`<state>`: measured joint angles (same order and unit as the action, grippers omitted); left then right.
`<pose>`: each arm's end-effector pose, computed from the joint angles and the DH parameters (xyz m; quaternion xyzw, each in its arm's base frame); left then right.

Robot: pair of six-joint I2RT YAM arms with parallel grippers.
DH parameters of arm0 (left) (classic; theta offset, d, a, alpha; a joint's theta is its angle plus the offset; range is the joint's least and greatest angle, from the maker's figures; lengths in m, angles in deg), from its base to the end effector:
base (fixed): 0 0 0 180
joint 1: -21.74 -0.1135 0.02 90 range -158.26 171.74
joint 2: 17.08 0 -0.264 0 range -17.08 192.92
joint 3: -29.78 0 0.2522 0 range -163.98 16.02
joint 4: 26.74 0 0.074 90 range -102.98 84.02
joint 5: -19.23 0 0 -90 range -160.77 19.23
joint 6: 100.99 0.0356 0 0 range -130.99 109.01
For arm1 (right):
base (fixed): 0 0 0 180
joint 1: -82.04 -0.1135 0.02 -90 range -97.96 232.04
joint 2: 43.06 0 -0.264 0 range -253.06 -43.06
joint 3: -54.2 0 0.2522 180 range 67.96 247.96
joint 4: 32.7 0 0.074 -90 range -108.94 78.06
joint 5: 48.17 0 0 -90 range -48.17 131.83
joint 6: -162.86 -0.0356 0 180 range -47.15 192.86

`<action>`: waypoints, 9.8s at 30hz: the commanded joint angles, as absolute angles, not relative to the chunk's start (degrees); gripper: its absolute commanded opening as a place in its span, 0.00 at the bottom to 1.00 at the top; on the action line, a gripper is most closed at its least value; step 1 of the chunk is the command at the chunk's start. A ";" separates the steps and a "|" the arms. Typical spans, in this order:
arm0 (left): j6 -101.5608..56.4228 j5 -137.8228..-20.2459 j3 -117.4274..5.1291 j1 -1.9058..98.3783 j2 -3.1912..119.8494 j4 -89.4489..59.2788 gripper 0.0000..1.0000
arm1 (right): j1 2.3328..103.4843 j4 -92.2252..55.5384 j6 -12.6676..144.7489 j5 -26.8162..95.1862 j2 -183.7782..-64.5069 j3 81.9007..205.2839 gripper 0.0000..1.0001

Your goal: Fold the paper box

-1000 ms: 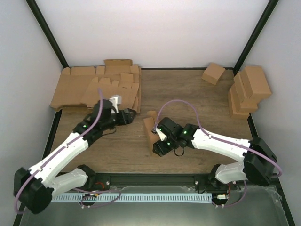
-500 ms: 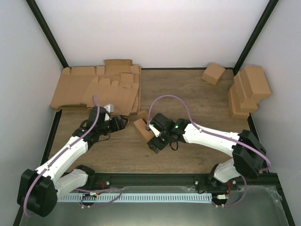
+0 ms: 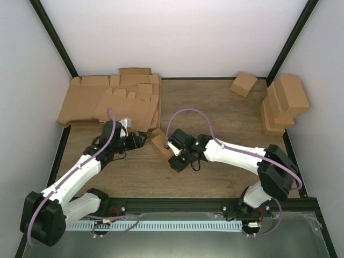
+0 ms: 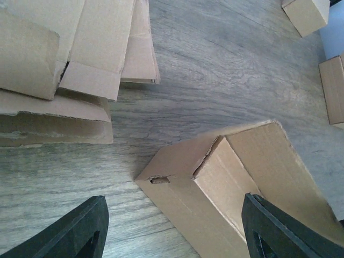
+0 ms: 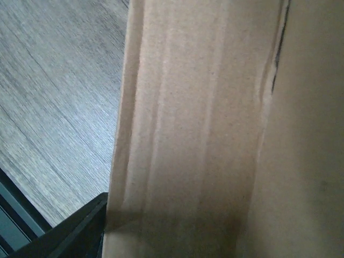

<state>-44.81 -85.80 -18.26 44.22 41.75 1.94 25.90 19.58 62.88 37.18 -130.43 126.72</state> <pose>0.1949 -0.0906 0.2233 -0.0330 0.8977 -0.3039 0.3173 0.1615 0.2459 0.2117 -0.3913 0.8978 0.1414 0.1443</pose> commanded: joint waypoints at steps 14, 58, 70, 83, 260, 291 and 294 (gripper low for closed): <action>-19.58 -91.57 -18.67 44.06 41.27 -3.80 0.76 | 25.43 26.08 71.10 37.74 -130.74 132.15 0.56; -7.58 -95.95 -25.97 47.71 50.53 2.21 0.04 | 25.43 22.18 66.31 39.21 -129.32 131.40 0.70; -10.41 -94.66 -21.20 48.85 47.07 1.45 0.04 | 25.46 19.40 63.99 40.46 -130.48 130.78 0.70; -14.29 -92.47 -19.30 50.10 45.48 1.35 0.04 | 25.50 17.98 62.78 41.47 -131.04 130.20 0.62; -37.71 -64.71 -20.00 68.82 48.00 3.81 0.27 | 25.52 30.97 20.84 49.61 -116.61 128.36 0.04; -37.83 -51.28 -26.05 78.23 55.28 8.17 0.27 | 28.39 25.80 5.95 36.45 -109.89 119.95 0.03; -37.80 -50.77 -26.34 78.64 55.84 8.28 0.27 | 28.49 24.45 5.13 35.23 -109.02 118.70 0.02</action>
<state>-37.80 -50.70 -24.89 77.64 54.69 7.66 28.23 28.65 7.40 38.01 -110.50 119.49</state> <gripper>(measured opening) 0.275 0.031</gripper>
